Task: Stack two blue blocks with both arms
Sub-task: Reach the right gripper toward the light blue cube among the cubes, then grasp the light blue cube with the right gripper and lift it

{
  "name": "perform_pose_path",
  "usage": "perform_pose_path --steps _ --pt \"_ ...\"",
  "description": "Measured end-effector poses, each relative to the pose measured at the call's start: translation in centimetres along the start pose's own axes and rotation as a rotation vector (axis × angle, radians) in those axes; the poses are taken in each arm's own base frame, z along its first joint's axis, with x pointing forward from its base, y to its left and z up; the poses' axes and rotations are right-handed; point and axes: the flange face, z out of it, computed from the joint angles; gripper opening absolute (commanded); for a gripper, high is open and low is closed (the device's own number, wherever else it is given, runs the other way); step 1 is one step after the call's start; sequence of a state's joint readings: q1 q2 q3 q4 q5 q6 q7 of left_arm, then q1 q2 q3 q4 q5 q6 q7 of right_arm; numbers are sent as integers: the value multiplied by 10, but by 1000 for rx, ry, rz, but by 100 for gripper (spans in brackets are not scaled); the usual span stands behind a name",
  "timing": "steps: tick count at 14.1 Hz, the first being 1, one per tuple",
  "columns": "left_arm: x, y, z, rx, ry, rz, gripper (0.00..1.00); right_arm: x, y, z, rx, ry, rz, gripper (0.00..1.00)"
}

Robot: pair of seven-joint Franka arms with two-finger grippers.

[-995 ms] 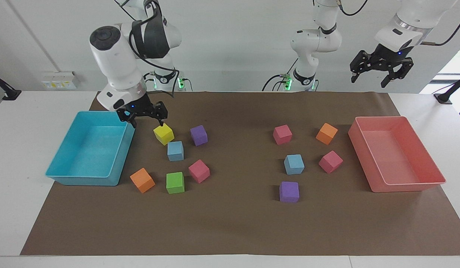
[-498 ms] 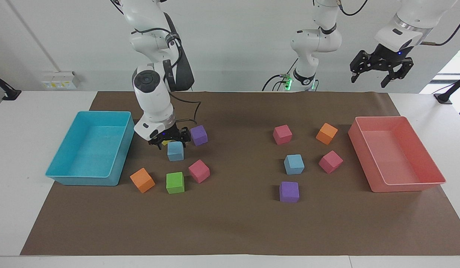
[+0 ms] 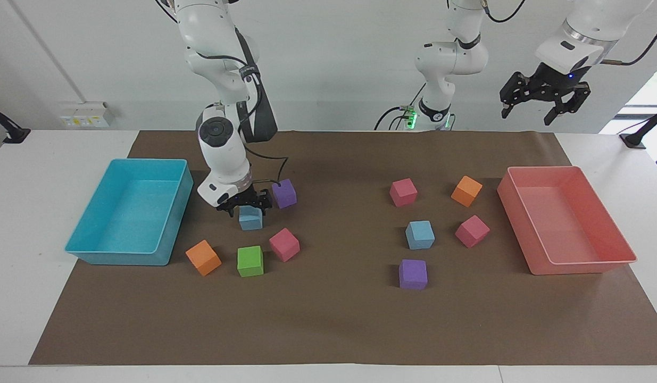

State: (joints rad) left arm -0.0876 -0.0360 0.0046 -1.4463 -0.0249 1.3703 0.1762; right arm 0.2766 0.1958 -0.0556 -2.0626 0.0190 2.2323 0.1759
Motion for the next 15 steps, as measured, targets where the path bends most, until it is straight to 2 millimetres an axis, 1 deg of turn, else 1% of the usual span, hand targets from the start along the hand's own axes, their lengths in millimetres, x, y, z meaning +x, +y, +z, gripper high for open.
perform_pose_path --steps 3,10,15 --pt "0 0 0 0 0 0 100 -3 2 13 -3 -13 5 100" --pt "0 0 0 0 0 0 100 -9 5 31 -4 -14 8 100" --pt "0 0 0 0 0 0 100 -10 5 41 -6 -18 9 100"
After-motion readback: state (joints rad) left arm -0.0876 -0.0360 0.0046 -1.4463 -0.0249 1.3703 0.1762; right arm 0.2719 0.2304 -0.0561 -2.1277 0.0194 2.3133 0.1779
